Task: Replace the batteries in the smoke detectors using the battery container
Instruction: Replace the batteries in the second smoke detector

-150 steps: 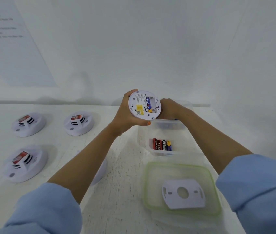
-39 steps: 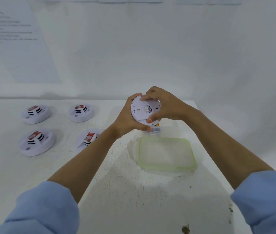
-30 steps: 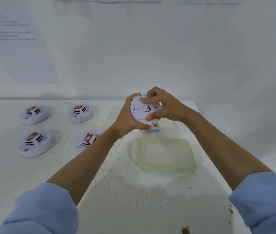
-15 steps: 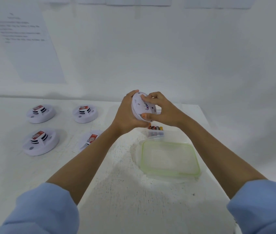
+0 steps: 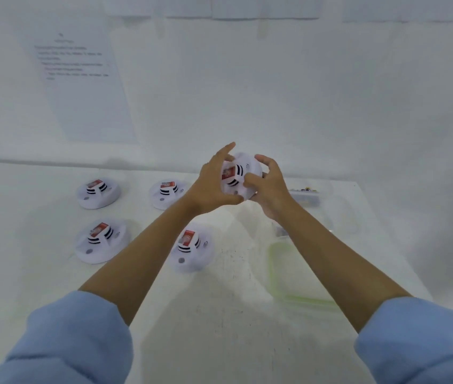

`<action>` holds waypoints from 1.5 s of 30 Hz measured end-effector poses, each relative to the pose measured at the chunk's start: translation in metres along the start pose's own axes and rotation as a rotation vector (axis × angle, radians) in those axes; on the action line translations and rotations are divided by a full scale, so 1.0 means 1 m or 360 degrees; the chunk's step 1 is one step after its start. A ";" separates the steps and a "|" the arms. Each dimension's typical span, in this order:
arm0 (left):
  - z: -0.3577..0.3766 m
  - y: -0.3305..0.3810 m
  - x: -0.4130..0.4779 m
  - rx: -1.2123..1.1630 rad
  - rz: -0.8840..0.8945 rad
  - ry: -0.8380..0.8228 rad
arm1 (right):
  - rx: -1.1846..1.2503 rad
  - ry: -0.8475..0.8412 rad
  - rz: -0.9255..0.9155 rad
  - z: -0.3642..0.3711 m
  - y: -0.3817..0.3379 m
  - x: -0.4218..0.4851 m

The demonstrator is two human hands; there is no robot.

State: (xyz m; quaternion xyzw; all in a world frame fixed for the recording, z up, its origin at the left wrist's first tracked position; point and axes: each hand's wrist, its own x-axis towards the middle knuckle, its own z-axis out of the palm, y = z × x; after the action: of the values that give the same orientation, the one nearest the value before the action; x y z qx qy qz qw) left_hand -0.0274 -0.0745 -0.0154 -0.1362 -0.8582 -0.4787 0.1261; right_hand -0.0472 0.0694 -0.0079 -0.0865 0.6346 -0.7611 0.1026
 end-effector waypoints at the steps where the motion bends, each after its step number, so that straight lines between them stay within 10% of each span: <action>1: -0.006 -0.006 0.000 -0.0111 -0.0163 -0.0002 | 0.0137 0.0044 0.0058 0.006 0.003 0.005; 8: -0.025 -0.044 0.004 -0.1093 -0.0821 -0.0276 | 0.0561 0.0177 0.0164 0.029 0.029 0.023; 16: -0.015 -0.078 0.014 -0.1125 -0.0792 -0.0455 | -0.0074 0.0276 0.0253 0.024 0.053 0.024; 45: 0.002 -0.098 0.020 -0.1041 -0.0705 -0.0409 | -0.0332 0.0202 -0.0174 0.019 0.066 0.020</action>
State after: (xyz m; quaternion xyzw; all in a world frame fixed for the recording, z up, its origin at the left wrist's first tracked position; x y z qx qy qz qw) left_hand -0.0813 -0.1196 -0.0865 -0.0399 -0.6780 -0.7208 -0.1382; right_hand -0.0588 0.0346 -0.0694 -0.0828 0.7100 -0.6993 0.0111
